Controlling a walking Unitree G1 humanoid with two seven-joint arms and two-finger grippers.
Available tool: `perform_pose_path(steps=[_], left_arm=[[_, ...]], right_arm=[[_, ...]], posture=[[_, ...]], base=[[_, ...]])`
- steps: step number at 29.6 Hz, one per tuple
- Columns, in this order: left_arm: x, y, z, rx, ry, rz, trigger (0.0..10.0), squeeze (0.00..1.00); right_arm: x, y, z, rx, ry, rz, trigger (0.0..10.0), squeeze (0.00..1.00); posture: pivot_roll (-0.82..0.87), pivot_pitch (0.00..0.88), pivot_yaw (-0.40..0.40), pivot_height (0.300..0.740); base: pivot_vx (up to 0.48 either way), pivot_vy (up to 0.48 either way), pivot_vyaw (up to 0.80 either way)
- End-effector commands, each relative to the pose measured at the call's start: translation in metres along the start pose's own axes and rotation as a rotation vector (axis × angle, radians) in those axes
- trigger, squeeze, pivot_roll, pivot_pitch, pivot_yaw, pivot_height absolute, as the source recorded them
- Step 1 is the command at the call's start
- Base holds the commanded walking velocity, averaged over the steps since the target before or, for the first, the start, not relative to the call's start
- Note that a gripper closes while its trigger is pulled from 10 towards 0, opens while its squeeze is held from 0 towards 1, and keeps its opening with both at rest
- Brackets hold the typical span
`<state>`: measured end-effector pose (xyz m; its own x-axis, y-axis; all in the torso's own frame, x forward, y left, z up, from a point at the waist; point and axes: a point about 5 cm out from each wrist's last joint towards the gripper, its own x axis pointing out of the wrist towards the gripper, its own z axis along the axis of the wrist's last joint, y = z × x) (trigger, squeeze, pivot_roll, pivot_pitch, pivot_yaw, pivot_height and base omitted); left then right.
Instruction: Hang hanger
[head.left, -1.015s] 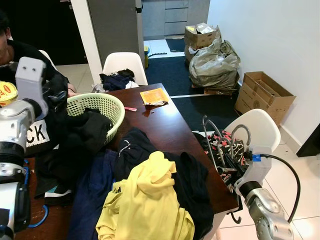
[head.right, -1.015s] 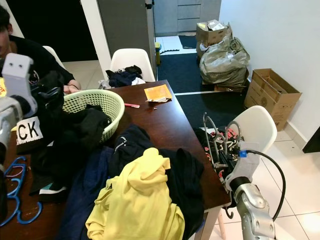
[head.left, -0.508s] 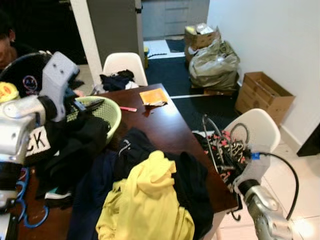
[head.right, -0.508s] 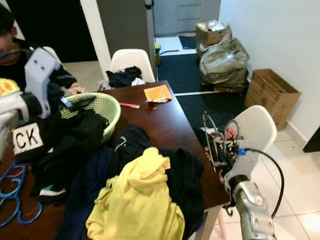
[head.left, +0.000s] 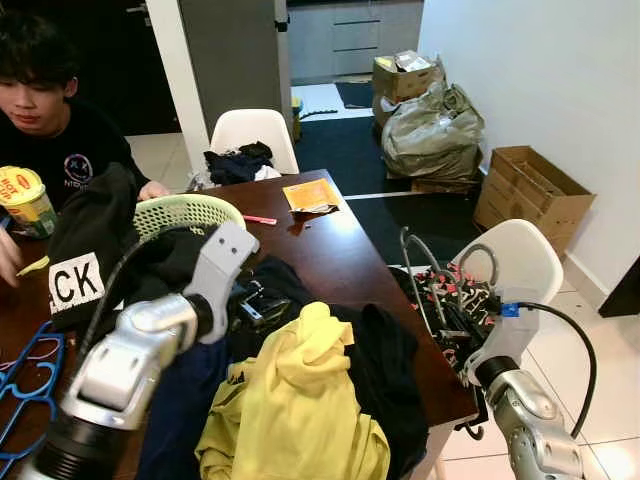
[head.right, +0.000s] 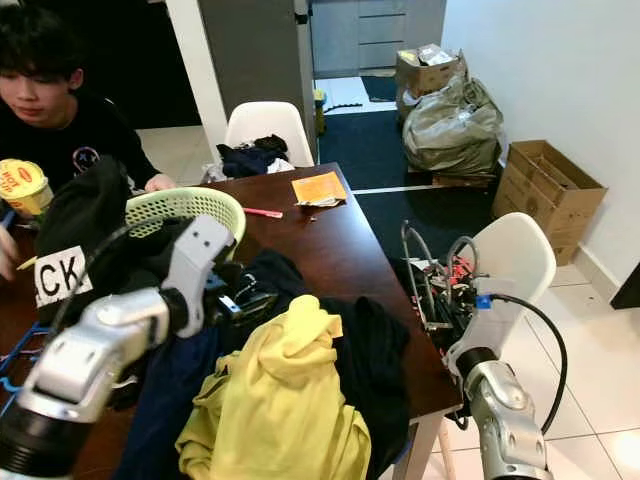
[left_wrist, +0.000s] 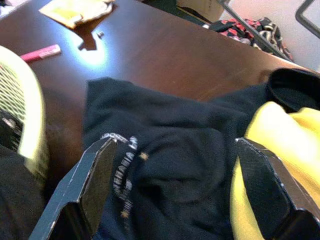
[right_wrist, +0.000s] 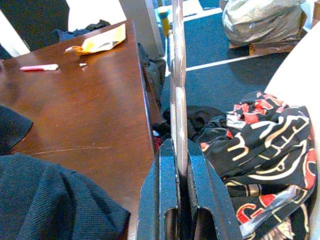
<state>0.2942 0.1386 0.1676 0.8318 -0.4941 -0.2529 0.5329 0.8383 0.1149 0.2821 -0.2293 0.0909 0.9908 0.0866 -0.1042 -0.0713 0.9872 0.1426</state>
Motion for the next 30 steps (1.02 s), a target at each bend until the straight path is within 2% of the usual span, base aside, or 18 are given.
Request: perform_pose_path(steps=[1, 3, 4, 5, 6, 7, 10, 14, 16, 24, 26, 27, 28, 29, 30], left_arm=[[-0.004, -0.013, 0.008, 0.000, -0.061, -0.050, 10.0, 0.00], [-0.009, -0.034, 0.020, 0.035, -0.152, -0.166, 10.0, 0.00], [-0.009, -0.034, 0.020, 0.035, -0.152, -0.166, 10.0, 0.00], [-0.013, -0.043, 0.024, 0.054, -0.184, -0.229, 10.0, 0.00], [-0.013, -0.043, 0.024, 0.054, -0.184, -0.229, 10.0, 0.00], [-0.018, -0.050, 0.024, 0.078, -0.186, -0.277, 10.0, 0.00], [-0.022, -0.052, 0.024, 0.081, -0.189, -0.306, 10.0, 0.00], [-0.027, -0.050, 0.019, 0.083, -0.145, -0.316, 10.0, 0.00], [-0.029, -0.049, 0.003, 0.108, -0.043, -0.305, 10.0, 0.00], [-0.022, -0.047, -0.020, 0.111, 0.040, -0.235, 10.0, 0.00], [-0.022, -0.047, -0.020, 0.111, 0.040, -0.235, 10.0, 0.00], [-0.020, -0.046, -0.026, 0.106, 0.059, -0.227, 8.6, 0.00], [-0.020, -0.046, -0.026, 0.106, 0.059, -0.227, 8.6, 0.00], [-0.019, -0.049, -0.031, 0.094, 0.068, -0.244, 0.0, 0.00], [-0.018, -0.050, -0.034, 0.080, 0.070, -0.254, 0.0, 0.00]], right_arm=[[0.002, 0.005, -0.004, 0.024, 0.016, 0.023, 10.0, 0.00], [0.003, 0.005, -0.004, 0.025, 0.018, 0.025, 10.0, 0.00], [0.003, 0.005, -0.004, 0.025, 0.018, 0.025, 10.0, 0.00], [0.003, 0.005, -0.004, 0.026, 0.018, 0.026, 10.0, 0.00], [0.003, 0.005, -0.004, 0.026, 0.018, 0.026, 10.0, 0.00], [0.003, 0.006, -0.004, 0.026, 0.019, 0.026, 10.0, 0.00], [0.004, 0.006, -0.004, 0.026, 0.019, 0.027, 10.0, 0.00], [0.004, 0.006, -0.004, 0.026, 0.019, 0.026, 10.0, 0.00], [0.005, 0.006, -0.005, 0.025, 0.019, 0.026, 10.0, 0.00], [0.004, 0.006, -0.005, 0.023, 0.020, 0.025, 10.0, 0.00], [0.004, 0.006, -0.005, 0.023, 0.020, 0.025, 10.0, 0.00], [0.004, 0.005, -0.005, 0.022, 0.020, 0.025, 10.0, 0.00], [0.004, 0.005, -0.005, 0.022, 0.020, 0.025, 10.0, 0.00], [0.004, 0.005, -0.005, 0.021, 0.019, 0.025, 10.0, 0.00], [0.004, 0.005, -0.006, 0.020, 0.020, 0.025, 10.0, 0.00]], posture=[[0.01, 0.020, 0.039, 0.740], [0.01, 0.020, 0.037, 0.740], [0.01, 0.020, 0.037, 0.740], [0.01, 0.017, 0.036, 0.740], [0.01, 0.017, 0.036, 0.740], [0.01, 0.017, 0.036, 0.740], [0.01, 0.016, 0.037, 0.740], [0.01, 0.014, 0.038, 0.740], [0.01, 0.014, 0.039, 0.740], [0.01, 0.012, 0.040, 0.740], [0.01, 0.012, 0.040, 0.740], [0.01, 0.012, 0.040, 0.740], [0.01, 0.012, 0.040, 0.740], [0.01, 0.012, 0.040, 0.740], [0.01, 0.008, 0.043, 0.740]], base=[[0.000, 0.000, 0.00], [0.000, 0.000, 0.00], [0.000, 0.000, 0.00], [0.000, 0.000, 0.00], [0.000, 0.000, 0.00], [0.000, 0.000, 0.00], [0.000, 0.000, 0.00], [0.000, 0.000, 0.00], [0.000, 0.000, 0.00], [0.000, 0.000, 0.00], [0.000, 0.000, 0.00], [0.000, 0.000, 0.00], [0.000, 0.000, 0.00], [0.000, 0.000, 0.00], [0.000, 0.000, 0.00]])
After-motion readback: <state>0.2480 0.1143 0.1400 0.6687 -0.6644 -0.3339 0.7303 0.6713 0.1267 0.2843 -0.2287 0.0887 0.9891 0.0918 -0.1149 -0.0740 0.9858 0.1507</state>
